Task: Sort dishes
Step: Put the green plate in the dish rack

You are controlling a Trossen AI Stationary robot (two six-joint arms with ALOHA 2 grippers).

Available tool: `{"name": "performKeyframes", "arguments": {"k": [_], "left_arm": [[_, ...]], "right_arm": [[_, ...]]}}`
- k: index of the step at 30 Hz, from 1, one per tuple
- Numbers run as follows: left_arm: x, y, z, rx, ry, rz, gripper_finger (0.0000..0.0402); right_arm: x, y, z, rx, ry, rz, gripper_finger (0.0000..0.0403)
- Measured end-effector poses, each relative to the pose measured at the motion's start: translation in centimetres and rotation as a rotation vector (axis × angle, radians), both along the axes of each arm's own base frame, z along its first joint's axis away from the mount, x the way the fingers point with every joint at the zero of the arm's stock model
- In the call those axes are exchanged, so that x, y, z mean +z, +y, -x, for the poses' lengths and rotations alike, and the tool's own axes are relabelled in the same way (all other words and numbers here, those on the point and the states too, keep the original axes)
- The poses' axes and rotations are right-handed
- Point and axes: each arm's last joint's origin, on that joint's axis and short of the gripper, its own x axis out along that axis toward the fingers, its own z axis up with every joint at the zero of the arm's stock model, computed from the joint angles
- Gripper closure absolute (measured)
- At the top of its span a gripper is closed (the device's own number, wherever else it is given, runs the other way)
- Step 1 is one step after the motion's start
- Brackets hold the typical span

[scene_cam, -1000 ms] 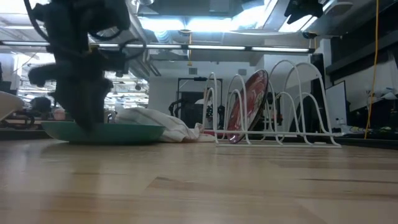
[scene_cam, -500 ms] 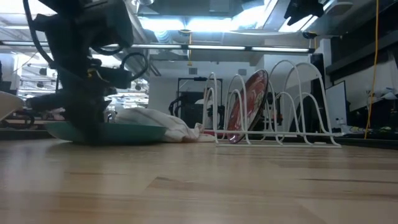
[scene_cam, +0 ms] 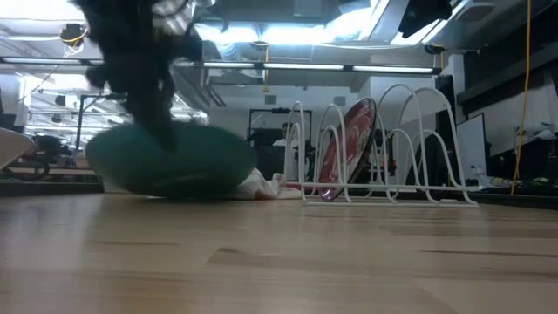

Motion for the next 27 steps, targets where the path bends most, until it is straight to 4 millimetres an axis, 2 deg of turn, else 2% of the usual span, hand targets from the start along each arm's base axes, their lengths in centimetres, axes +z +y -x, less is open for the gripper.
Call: {"name": "performKeyframes", "arguments": {"k": [6, 13, 17, 20, 24, 27], "left_arm": [[5.0, -1.3, -0.2, 0.021, -0.189, 0.136, 0.0400], [10.2, -1.8, 1.1, 0.063, -0.393, 0.254, 0.0401], [12.9, -2.0, 2.0, 0.101, -0.526, 0.356, 0.0401], [15.1, -2.4, 2.3, 0.106, -0.687, 0.470, 0.0401], [18.3, -3.2, 2.1, 0.061, -0.968, 0.638, 0.0401], [19.7, -3.6, 1.3, 0.008, -1.135, 0.660, 0.0401]], "right_arm": [[0.1, -0.1, 0.0, 0.041, 0.052, 0.083, 0.0248], [0.0, -0.1, 0.1, 0.100, 0.097, 0.125, 0.0248], [0.0, -0.1, 0.1, 0.192, 0.161, 0.193, 0.0248], [0.0, -0.1, 0.1, 0.234, 0.193, 0.231, 0.0248], [0.0, -0.3, 0.3, 0.201, 0.253, 0.291, 0.0248], [0.1, -0.5, 0.5, 0.166, 0.335, 0.367, 0.0248]]}}
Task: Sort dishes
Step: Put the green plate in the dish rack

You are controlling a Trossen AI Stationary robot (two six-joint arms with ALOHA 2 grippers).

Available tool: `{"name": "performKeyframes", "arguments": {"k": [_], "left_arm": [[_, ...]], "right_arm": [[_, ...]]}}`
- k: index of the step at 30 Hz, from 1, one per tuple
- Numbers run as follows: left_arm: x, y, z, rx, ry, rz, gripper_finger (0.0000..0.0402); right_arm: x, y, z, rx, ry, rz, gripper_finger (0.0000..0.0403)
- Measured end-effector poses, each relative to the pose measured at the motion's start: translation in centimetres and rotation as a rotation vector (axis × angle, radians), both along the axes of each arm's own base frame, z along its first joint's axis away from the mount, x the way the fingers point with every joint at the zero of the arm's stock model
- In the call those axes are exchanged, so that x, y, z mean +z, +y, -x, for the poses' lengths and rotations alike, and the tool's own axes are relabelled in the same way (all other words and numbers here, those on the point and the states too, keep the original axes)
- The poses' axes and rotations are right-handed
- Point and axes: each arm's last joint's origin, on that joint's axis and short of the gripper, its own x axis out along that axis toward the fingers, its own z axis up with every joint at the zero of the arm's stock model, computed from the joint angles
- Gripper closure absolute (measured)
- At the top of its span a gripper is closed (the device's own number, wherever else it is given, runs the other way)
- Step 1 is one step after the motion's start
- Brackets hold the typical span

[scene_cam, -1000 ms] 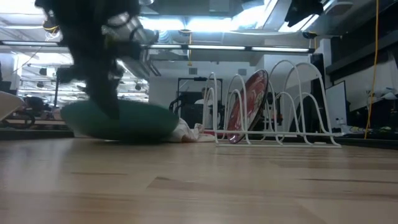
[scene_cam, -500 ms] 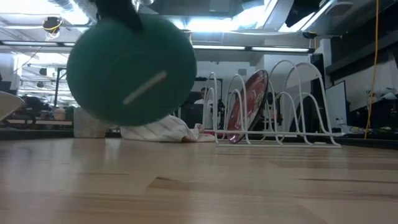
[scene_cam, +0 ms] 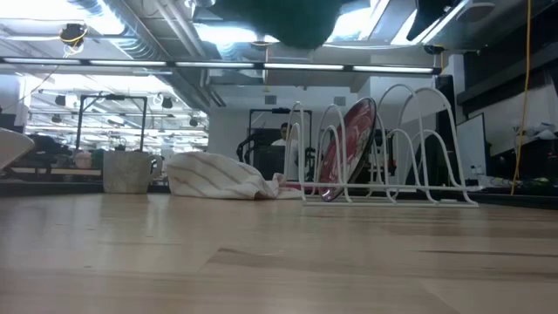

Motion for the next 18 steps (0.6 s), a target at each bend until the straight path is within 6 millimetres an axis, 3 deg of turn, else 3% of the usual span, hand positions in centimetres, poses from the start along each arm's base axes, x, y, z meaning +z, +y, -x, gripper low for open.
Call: {"name": "performKeyframes", "arguments": {"k": [5, 9, 14, 18], "left_arm": [[0.0, 0.3, -4.0, 0.091, -0.226, -0.041, 0.0402], [-1.7, 1.3, -8.2, 0.166, -0.399, 0.000, 0.0401], [-5.1, 4.0, -12.4, 0.227, -0.527, 0.127, 0.0401], [-5.6, 6.6, -15.0, 0.260, -0.587, 0.150, 0.0401]], "right_arm": [[0.2, -0.3, 0.4, -0.064, 0.119, 0.139, 0.0248], [0.3, -0.5, 0.6, -0.102, 0.196, 0.212, 0.0248], [0.5, -0.7, 1.1, -0.232, 0.279, 0.317, 0.0248], [0.7, -0.8, 1.4, -0.343, 0.341, 0.402, 0.0248]]}}
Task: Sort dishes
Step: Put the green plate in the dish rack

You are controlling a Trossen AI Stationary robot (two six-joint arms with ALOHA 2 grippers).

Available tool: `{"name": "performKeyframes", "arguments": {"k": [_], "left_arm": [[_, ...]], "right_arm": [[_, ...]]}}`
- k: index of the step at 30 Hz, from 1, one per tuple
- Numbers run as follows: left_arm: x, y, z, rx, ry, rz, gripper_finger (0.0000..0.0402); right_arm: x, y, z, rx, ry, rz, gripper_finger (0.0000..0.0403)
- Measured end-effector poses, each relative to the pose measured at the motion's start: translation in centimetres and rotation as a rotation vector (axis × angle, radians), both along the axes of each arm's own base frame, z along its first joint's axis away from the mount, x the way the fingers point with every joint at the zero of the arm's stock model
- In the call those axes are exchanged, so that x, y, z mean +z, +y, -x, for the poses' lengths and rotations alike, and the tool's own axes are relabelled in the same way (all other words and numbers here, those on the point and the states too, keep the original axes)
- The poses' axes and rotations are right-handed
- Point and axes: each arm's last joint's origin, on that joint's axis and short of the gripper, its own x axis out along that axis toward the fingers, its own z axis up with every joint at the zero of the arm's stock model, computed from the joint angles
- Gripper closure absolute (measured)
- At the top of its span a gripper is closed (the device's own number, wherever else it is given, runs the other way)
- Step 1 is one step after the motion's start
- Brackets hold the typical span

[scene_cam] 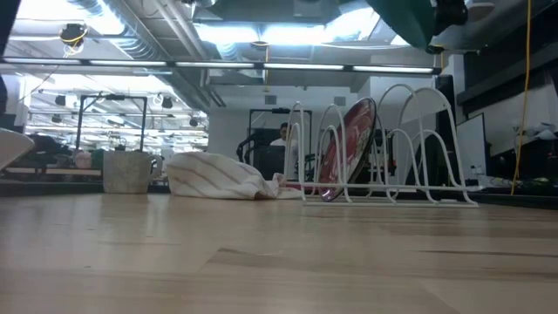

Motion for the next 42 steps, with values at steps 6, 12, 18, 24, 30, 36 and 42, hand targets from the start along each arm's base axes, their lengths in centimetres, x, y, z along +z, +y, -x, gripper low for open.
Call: {"name": "performKeyframes", "arguments": {"k": [6, 12, 18, 24, 30, 36, 42], "left_arm": [[0.0, 3.6, -2.7, 0.083, -0.001, -0.002, 0.0401], [0.0, 6.5, -4.6, 0.135, 0.028, 0.033, 0.0401], [-1.8, 8.1, -7.1, 0.136, 0.060, 0.099, 0.0401], [-3.6, 9.5, -9.3, 0.190, 0.139, 0.120, 0.0401], [-4.2, 10.1, -9.8, 0.210, 0.228, 0.133, 0.0395], [-4.4, 10.3, -9.8, 0.244, 0.268, 0.082, 0.0366], [-4.7, 10.2, -9.9, 0.279, 0.348, -0.011, 0.0331]], "right_arm": [[0.1, 0.0, 0.1, -0.032, 0.016, 0.028, 0.0248], [0.1, 0.0, 0.1, -0.029, 0.010, 0.026, 0.0248], [0.1, 0.0, 0.0, -0.025, 0.003, 0.023, 0.0248], [0.0, 0.0, 0.0, -0.003, -0.011, 0.004, 0.0248], [0.0, 0.0, -0.1, 0.031, -0.030, -0.025, 0.0248], [0.0, 0.0, -0.2, 0.036, -0.033, -0.030, 0.0248], [-0.1, 0.0, -0.2, 0.039, -0.034, -0.032, 0.0248]]}}
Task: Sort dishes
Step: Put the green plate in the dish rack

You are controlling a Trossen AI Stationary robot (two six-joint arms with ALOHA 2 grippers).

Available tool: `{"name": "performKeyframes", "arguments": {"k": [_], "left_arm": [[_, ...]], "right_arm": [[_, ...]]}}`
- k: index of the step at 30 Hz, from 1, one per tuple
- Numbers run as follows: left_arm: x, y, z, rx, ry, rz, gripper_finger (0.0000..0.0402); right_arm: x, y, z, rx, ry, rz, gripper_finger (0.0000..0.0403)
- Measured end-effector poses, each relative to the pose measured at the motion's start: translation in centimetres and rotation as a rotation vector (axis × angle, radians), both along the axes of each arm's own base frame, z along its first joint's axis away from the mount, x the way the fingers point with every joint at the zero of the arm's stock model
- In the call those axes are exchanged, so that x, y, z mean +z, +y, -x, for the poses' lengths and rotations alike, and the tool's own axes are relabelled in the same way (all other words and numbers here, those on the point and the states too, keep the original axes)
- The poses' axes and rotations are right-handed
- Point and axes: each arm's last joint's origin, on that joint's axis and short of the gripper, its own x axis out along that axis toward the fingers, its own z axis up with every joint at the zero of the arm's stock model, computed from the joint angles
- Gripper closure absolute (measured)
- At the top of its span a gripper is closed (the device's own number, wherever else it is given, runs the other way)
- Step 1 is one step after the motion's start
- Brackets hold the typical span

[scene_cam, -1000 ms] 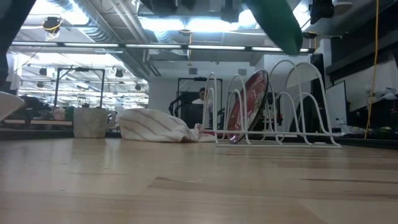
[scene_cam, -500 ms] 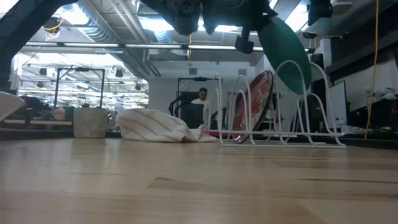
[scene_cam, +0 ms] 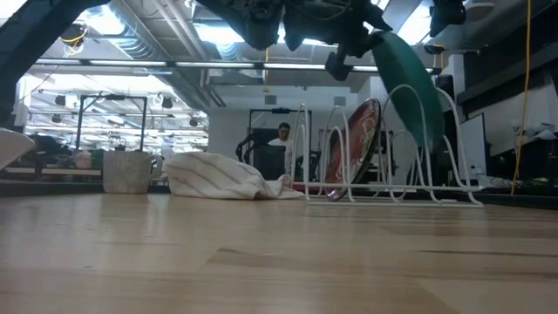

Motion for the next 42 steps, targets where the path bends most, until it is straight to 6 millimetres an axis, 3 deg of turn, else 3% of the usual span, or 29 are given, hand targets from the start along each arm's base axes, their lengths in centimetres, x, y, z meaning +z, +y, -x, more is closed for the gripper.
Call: {"name": "performKeyframes", "arguments": {"k": [11, 17, 26, 33, 38, 42], "left_arm": [[-0.1, 0.7, 0.1, 0.023, 0.027, -0.035, 0.0268], [-0.2, 1.4, 0.2, 0.040, 0.022, -0.007, 0.0292], [0.0, 3.5, 0.8, 0.109, -0.041, 0.066, 0.0326], [0.1, 4.7, 1.1, 0.117, -0.099, 0.142, 0.0326], [0.3, 4.9, 1.3, 0.174, -0.135, 0.153, 0.0327], [0.5, 5.2, 1.5, 0.241, -0.162, 0.164, 0.0327]], "right_arm": [[0.0, 0.0, -0.1, 0.018, -0.009, -0.016, 0.0248], [0.0, 0.0, -0.1, 0.010, -0.033, -0.019, 0.0248], [-0.6, 0.2, -0.5, 0.020, -0.297, -0.171, 0.0248], [-4.7, -0.1, -1.7, 0.031, -0.270, -0.340, 0.0249], [-8.2, -0.7, -2.3, -0.033, -0.172, -0.310, 0.0249], [-9.8, -1.0, -2.5, -0.058, -0.143, -0.283, 0.0249]]}}
